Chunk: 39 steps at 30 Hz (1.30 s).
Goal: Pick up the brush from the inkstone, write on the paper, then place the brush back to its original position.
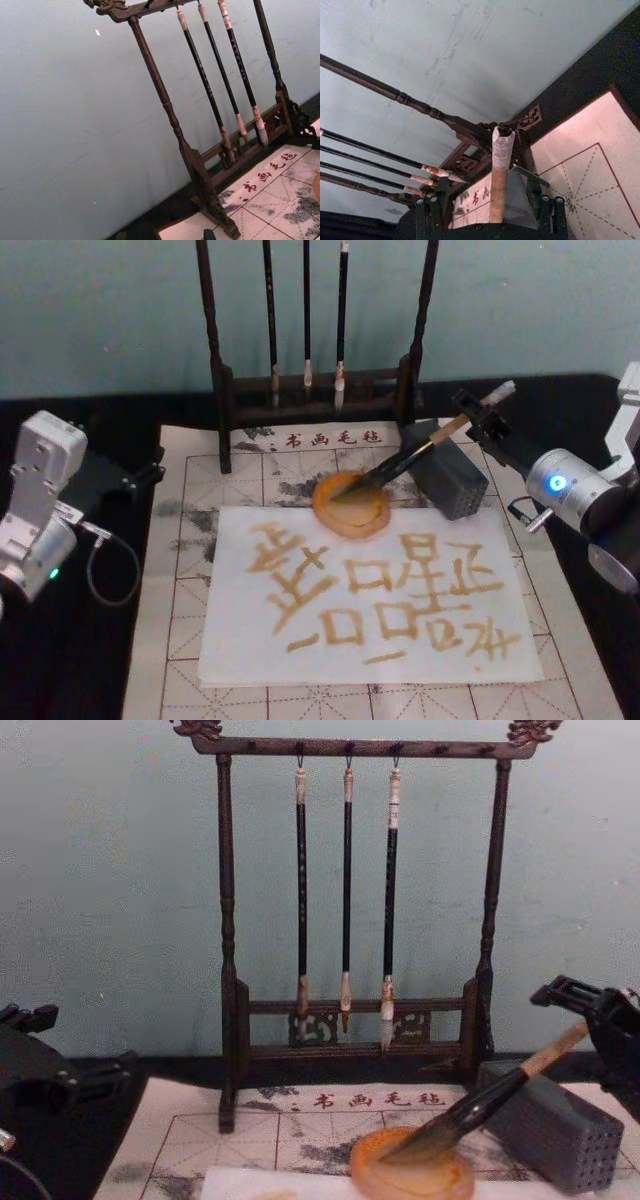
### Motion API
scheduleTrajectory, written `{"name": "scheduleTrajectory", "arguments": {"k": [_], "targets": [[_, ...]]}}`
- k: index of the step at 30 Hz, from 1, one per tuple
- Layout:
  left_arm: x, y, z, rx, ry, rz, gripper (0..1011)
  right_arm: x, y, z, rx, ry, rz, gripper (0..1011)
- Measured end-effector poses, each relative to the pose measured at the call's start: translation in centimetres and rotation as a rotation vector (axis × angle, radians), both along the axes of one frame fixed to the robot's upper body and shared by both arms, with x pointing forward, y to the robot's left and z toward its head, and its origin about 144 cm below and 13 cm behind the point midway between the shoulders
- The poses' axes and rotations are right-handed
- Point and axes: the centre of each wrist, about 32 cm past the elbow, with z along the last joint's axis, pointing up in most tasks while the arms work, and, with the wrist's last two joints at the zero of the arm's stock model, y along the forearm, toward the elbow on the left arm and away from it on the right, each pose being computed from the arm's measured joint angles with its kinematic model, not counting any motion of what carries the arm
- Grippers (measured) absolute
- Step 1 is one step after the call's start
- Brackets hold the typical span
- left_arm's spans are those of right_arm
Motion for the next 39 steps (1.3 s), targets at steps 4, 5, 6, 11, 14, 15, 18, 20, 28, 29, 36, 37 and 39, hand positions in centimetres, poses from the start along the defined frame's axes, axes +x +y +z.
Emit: {"name": "scheduleTrajectory", "arguments": {"k": [4,5,6,11,14,15,18,20,28,29,36,37,39], "targets": [[0.0,0.0,0.0,0.000,0.000,0.000,1001,0.3,0.1,0.0,0.014,0.002,-0.004,1000],[0.0,0.0,0.0,0.000,0.000,0.000,1001,0.4,0.2,0.0,0.016,0.002,-0.005,1000],[0.0,0.0,0.0,0.000,0.000,0.000,1001,0.4,0.2,0.0,0.017,0.002,-0.005,1000],[0.0,0.0,0.0,0.000,0.000,0.000,1001,0.8,0.4,0.0,0.016,0.004,-0.010,1000],[0.0,0.0,0.0,0.000,0.000,0.000,1001,1.0,0.6,0.0,0.015,0.006,-0.013,1000],[0.0,0.0,0.0,0.000,0.000,0.000,1001,1.1,0.7,-0.1,0.014,0.006,-0.014,1000],[0.0,0.0,0.0,0.000,0.000,0.000,1001,1.4,0.9,-0.2,0.013,0.011,-0.017,1000],[0.0,0.0,0.0,0.000,0.000,0.000,1001,1.6,0.9,-0.3,0.014,0.013,-0.019,1000],[0.0,0.0,0.0,0.000,0.000,0.000,1001,2.0,1.2,-0.4,0.023,0.018,-0.025,1000],[0.0,0.0,0.0,0.000,0.000,0.000,1001,2.0,1.2,-0.5,0.026,0.018,-0.025,1000],[0.0,0.0,0.0,0.000,0.000,0.000,1001,2.0,1.1,-0.5,0.036,0.019,-0.022,1000],[0.0,0.0,0.0,0.000,0.000,0.000,1001,2.0,1.1,-0.5,0.036,0.019,-0.022,1000],[0.0,0.0,0.0,0.000,0.000,0.000,1001,2.0,1.1,-0.5,0.036,0.018,-0.022,1000]]}}
